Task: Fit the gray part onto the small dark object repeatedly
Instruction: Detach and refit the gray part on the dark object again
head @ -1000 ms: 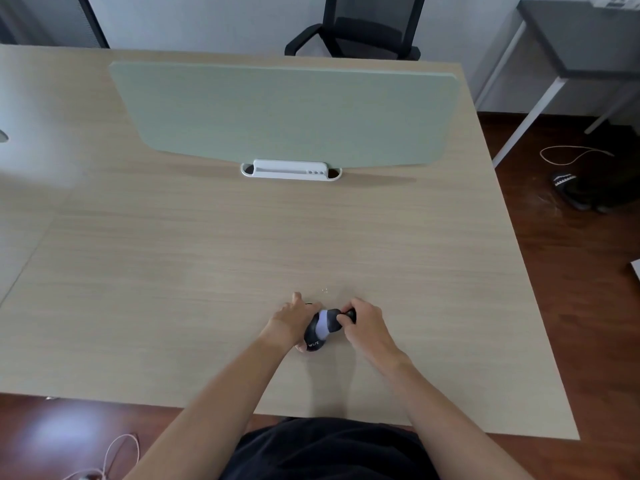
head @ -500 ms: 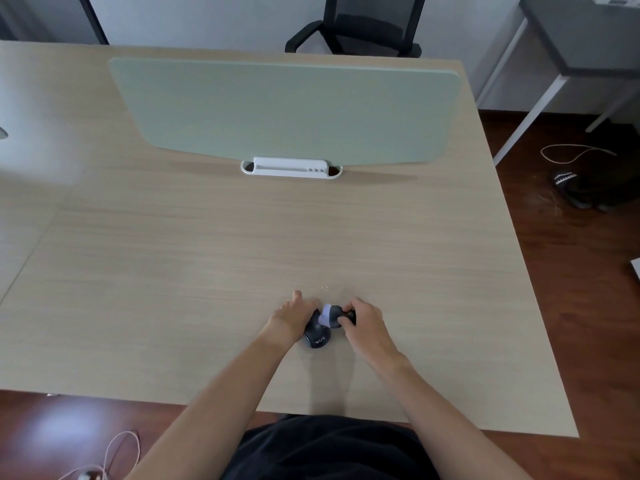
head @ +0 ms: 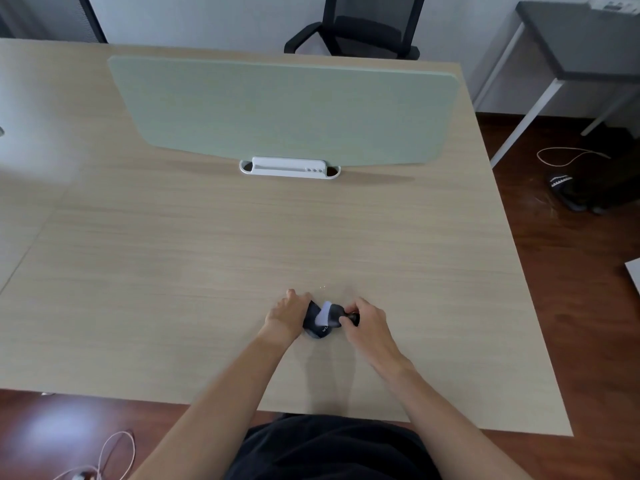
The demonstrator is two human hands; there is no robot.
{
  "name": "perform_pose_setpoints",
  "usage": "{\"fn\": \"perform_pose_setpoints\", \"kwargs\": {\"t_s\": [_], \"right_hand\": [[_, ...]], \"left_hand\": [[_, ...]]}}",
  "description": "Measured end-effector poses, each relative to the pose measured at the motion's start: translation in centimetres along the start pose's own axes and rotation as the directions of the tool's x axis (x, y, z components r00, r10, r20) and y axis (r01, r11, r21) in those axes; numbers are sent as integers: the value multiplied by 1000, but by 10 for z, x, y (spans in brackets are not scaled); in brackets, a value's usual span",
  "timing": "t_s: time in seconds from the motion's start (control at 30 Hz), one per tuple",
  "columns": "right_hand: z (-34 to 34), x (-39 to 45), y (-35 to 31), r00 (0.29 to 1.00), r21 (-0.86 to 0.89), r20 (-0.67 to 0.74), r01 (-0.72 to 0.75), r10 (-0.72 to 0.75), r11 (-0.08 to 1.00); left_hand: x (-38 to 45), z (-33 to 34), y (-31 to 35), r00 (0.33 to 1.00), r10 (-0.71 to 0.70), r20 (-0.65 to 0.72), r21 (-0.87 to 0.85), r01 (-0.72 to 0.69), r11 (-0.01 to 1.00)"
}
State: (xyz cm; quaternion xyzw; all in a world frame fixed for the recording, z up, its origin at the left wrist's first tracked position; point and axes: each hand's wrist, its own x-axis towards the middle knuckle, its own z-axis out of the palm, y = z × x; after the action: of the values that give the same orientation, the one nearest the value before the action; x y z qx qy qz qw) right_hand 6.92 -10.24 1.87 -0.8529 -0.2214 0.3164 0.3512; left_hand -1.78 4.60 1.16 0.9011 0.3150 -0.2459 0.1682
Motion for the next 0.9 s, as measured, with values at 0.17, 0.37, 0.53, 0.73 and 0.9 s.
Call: {"fn": "perform_pose_setpoints", "kwargs": {"t_s": [0.17, 0.37, 0.53, 0.73, 0.9], "right_hand": [[-13, 1, 9, 999, -97, -18, -28, 27, 995], [-1, -2, -5, 998, -9, 44, 51, -51, 999], [-3, -2, 13, 996, -49, 67, 58, -55, 997], [-8, -7, 21, 995, -56, -92, 36, -41, 998], [14, -9, 6, 983, -92, 105, 160, -150, 983]], "left_hand": [[2, 0, 0, 1000, -17, 19, -42, 18, 999], [4, -5, -3, 997, -26, 79, -143, 37, 989], [2, 0, -6, 996, -46, 72, -158, 57, 986], [0, 2, -5, 996, -62, 62, -131, 70, 989], [2, -2, -4, 996, -60, 72, -130, 69, 989]]}}
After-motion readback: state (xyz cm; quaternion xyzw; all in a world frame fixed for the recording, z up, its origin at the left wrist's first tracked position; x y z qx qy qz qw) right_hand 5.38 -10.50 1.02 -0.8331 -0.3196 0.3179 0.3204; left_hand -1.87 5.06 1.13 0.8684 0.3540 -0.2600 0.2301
